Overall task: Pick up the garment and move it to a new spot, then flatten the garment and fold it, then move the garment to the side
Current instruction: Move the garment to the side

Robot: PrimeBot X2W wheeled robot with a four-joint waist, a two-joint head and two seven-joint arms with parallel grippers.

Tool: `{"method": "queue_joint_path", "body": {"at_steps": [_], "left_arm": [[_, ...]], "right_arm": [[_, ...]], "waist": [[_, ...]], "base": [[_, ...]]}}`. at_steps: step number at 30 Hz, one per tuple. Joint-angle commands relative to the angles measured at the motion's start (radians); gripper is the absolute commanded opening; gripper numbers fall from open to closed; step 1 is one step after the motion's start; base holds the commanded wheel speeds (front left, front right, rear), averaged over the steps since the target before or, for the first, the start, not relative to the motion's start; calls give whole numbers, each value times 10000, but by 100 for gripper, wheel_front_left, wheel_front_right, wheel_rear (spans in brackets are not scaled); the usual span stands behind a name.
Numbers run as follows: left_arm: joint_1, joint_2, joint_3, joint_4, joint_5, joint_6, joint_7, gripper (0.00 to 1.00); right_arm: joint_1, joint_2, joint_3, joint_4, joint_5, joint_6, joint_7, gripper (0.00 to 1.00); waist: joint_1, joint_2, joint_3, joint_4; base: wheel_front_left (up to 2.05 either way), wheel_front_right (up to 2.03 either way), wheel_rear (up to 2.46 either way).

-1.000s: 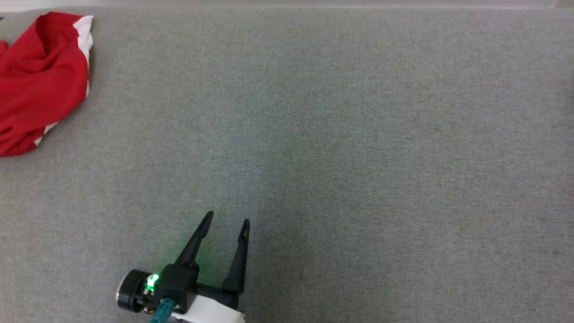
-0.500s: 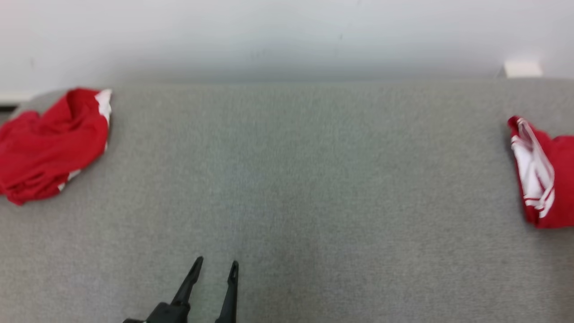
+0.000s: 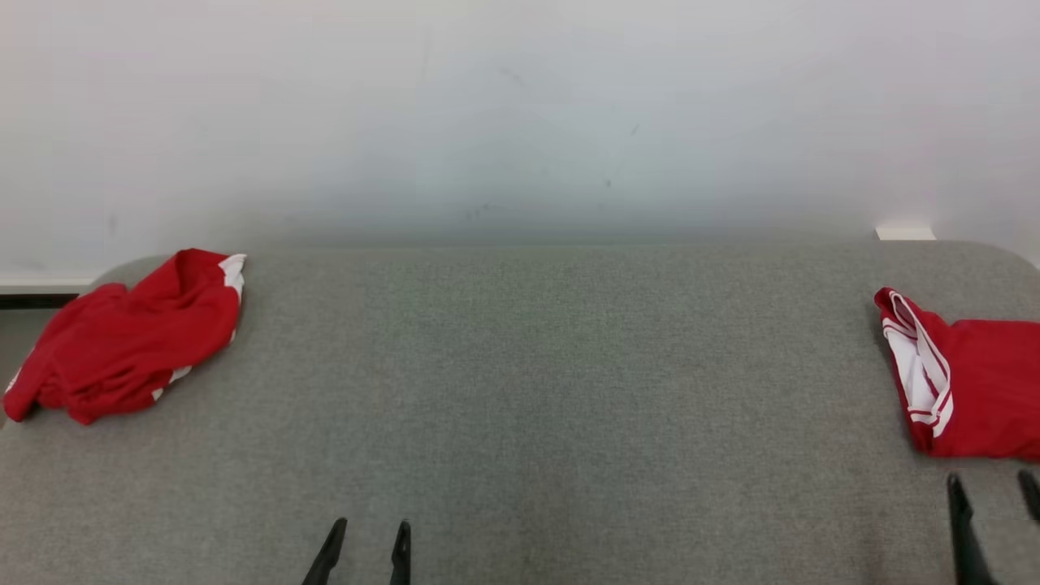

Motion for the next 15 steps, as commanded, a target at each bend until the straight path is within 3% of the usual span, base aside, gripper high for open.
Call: {"method": "queue_joint_path", "body": {"at_steps": [1,8,15], "left_arm": [[159,33,32,15,-156,47,-1,100],[450,34,161,60,-69,22,-1,100],[474,33,291,132,23,-15,-1,100]], "right_arm": [[234,101,-80,-130,-110,-27,-21,100],[1016,974,156,-463,-386,-27,-11,100],[836,933,247,-288,-409,-27,-11,100]], "waist": [[2,0,-72,-51],[2,0,-239,-179],[2,0,-260,-140]], "base": [[0,0,0],[0,0,0],[0,0,0]]}}
